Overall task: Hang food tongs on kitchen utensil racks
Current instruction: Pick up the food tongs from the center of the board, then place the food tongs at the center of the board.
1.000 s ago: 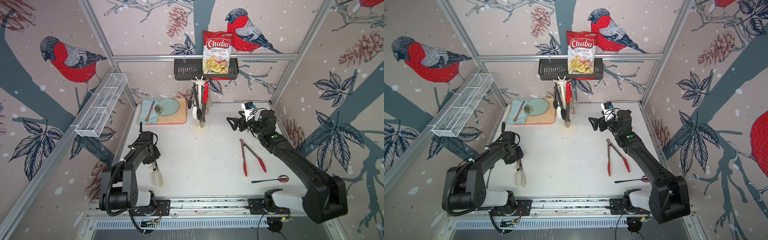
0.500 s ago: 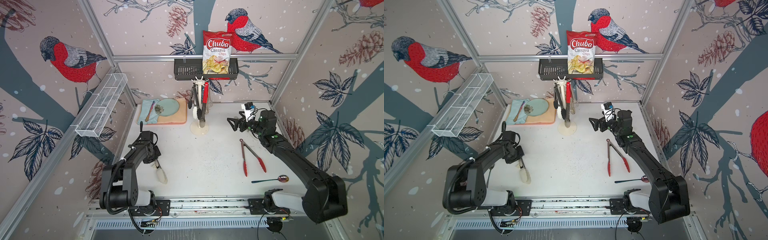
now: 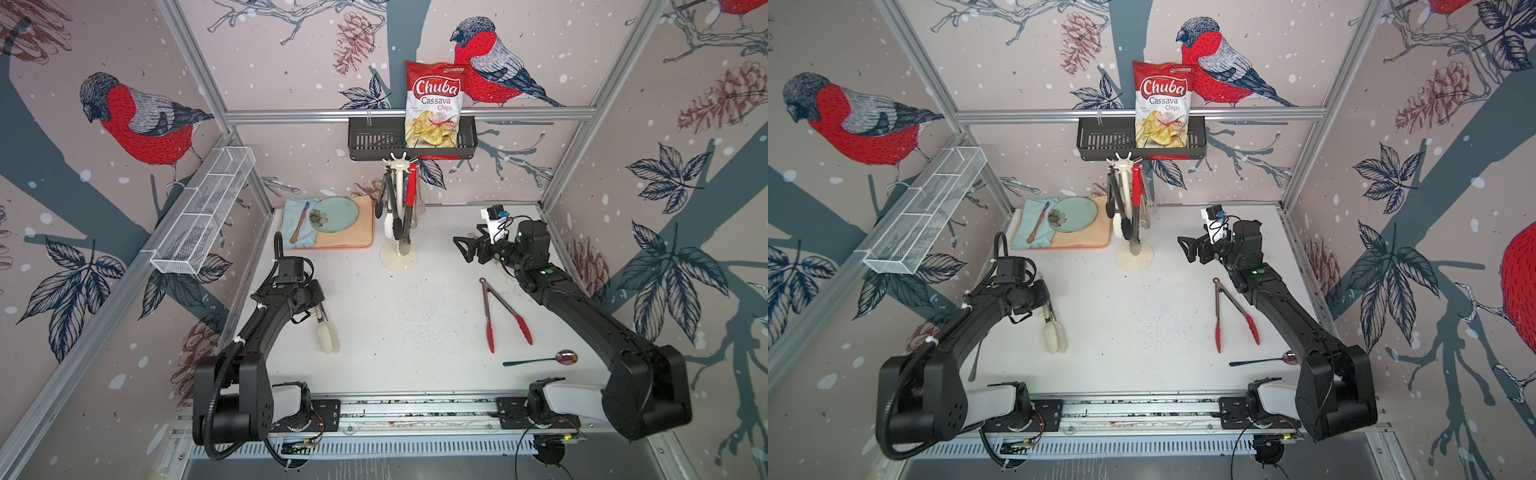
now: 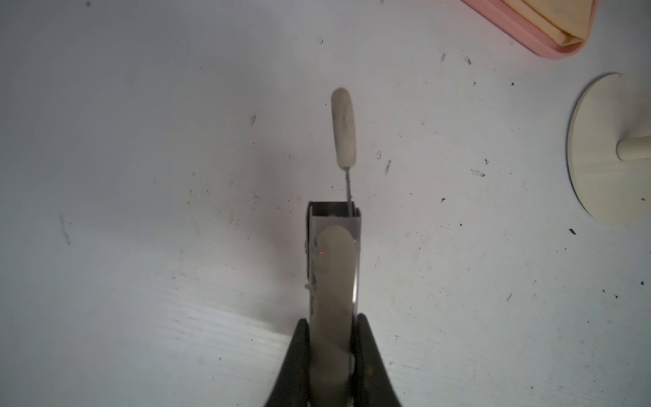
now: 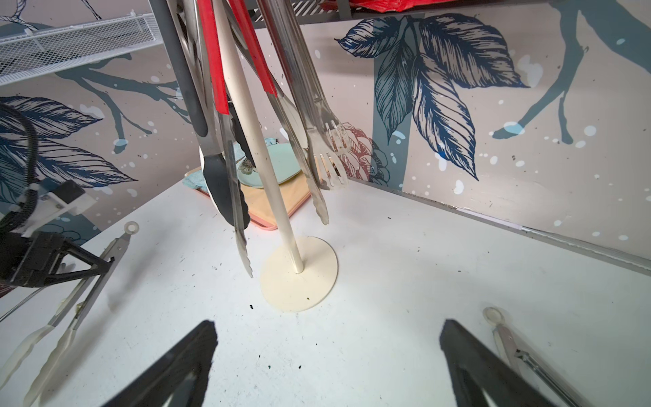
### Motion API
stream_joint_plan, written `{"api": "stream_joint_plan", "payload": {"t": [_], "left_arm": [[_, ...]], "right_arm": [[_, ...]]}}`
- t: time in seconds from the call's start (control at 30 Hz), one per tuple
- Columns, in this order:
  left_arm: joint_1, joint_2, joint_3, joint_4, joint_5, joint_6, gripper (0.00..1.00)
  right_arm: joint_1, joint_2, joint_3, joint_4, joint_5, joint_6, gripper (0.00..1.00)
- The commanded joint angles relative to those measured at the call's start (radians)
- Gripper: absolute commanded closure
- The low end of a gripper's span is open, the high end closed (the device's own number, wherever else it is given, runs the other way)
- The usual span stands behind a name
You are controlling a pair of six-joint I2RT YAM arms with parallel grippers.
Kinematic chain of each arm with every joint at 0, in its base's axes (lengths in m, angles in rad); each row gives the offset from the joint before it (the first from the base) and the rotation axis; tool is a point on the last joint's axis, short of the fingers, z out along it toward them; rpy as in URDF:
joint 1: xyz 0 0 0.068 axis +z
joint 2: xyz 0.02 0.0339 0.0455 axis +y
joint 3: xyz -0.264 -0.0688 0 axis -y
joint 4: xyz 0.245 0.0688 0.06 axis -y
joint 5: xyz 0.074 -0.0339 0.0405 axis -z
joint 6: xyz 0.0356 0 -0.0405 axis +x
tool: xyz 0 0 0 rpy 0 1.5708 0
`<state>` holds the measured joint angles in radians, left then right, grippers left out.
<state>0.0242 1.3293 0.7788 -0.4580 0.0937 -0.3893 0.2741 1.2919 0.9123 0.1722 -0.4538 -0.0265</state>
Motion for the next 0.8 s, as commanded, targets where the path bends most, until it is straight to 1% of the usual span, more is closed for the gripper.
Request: {"api": "stream_joint_plan", "payload": {"t": [0.0,0.1,0.23,0.3,0.57,0.7,0.73,0.77], "left_arm": [[-0.038,0.067,0.054,-0.102,-0.092,-0.033,1.0],[-0.067,0.122,0.109,-0.164,-0.157,-0.052,1.0],[-0.105,0.182,0.193,-0.24,-0.242,-0.047,1.0],[-0.125,0.217,0.213,-0.262,-0.267,-0.048,1.0],[-0.195,0.342,0.31,-0.302,-0.326,-0.07,1.0],[-0.264,0.406,0.361,-0.307,-0.331,-0.1,1.0],[-0.273,0.419,0.367,-0.301,-0.322,-0.114,0.98],[-0.283,0.431,0.371,-0.297,-0.314,-0.124,0.94]], "right_arm": [[-0.001,-0.001,0.011,0.016,-0.019,0.007,0.0],[-0.002,-0.007,0.015,0.004,-0.021,-0.001,0.0],[-0.001,-0.019,0.007,0.007,-0.023,0.002,0.0],[-0.002,-0.02,0.003,0.01,-0.025,0.005,0.0],[-0.001,-0.028,-0.012,0.014,-0.042,0.027,0.0],[-0.003,-0.032,-0.034,0.018,-0.037,0.019,0.0],[-0.003,-0.046,-0.038,0.018,-0.036,0.017,0.0],[-0.003,-0.062,-0.042,0.019,-0.035,0.018,0.0]]}}
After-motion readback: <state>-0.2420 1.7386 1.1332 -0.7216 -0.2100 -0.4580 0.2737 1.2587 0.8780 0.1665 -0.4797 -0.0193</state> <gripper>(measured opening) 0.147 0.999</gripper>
